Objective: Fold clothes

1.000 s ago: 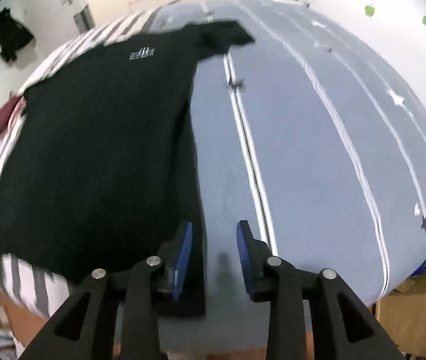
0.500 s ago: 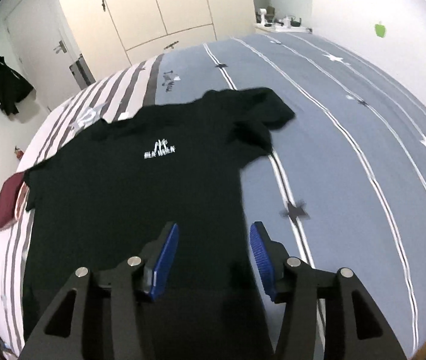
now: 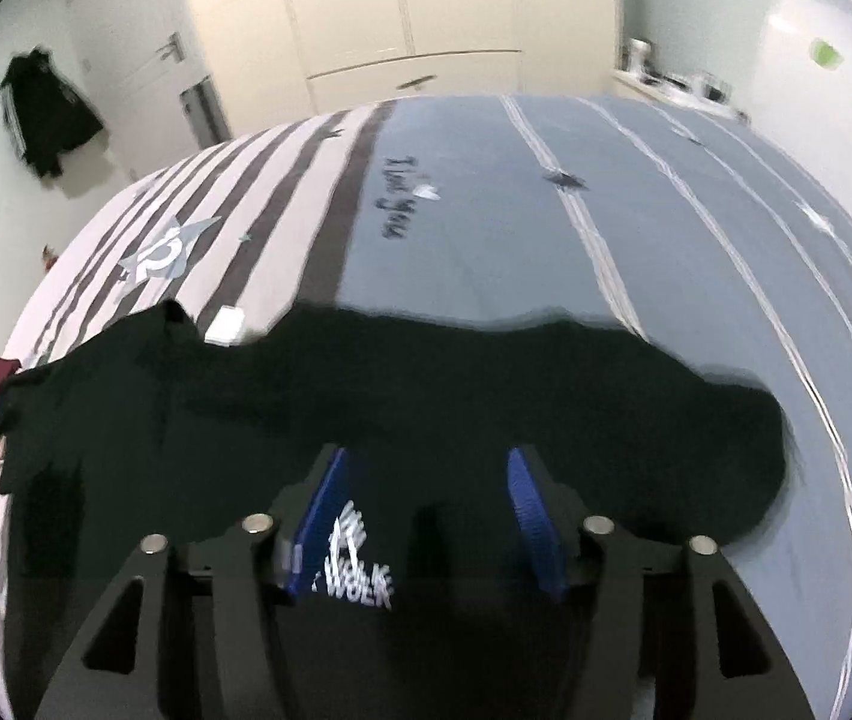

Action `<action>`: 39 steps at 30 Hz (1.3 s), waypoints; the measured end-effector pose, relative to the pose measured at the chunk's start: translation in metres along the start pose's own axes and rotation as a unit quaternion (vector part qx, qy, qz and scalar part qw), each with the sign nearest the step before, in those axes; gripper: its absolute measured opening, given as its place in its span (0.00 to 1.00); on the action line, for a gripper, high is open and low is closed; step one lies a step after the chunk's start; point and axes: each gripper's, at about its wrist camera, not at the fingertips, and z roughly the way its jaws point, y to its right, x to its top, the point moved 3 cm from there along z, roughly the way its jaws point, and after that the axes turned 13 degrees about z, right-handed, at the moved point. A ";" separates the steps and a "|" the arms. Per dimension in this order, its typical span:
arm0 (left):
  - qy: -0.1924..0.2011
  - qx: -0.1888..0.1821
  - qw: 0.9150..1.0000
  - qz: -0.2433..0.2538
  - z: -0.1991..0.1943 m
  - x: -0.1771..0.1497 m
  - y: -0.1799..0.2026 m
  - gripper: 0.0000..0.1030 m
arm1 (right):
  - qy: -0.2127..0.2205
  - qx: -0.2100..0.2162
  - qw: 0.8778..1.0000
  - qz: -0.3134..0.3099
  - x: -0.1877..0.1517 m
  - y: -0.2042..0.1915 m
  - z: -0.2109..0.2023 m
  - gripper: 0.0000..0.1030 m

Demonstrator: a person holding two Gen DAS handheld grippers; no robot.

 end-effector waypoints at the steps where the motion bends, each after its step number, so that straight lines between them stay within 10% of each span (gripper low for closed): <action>1: 0.002 -0.010 1.000 0.001 0.016 0.013 0.001 0.46 | -0.001 0.005 1.000 -0.013 0.012 -0.011 0.018 0.53; 13: -0.040 -0.059 0.993 0.097 0.120 0.051 0.024 0.46 | -0.061 -0.037 0.992 -0.108 0.052 -0.054 0.150 0.54; 21: -0.048 -0.161 0.982 0.085 0.126 0.041 0.019 0.31 | -0.104 0.022 0.987 -0.122 0.050 -0.046 0.153 0.45; 28: -0.034 -0.141 0.984 0.101 0.127 0.037 0.028 0.32 | -0.097 0.023 0.984 -0.147 0.043 -0.044 0.157 0.60; 30: -0.027 -0.134 0.985 0.103 0.125 0.037 0.031 0.17 | -0.093 0.030 0.984 -0.151 0.042 -0.047 0.157 0.53; 34: -0.019 -0.096 0.992 0.085 0.117 0.044 0.033 0.01 | -0.086 0.042 0.981 -0.167 0.037 -0.059 0.151 0.10; 39: 0.020 -0.070 0.996 0.047 0.097 0.072 0.012 0.01 | -0.037 0.013 0.992 -0.124 0.064 -0.058 0.138 0.07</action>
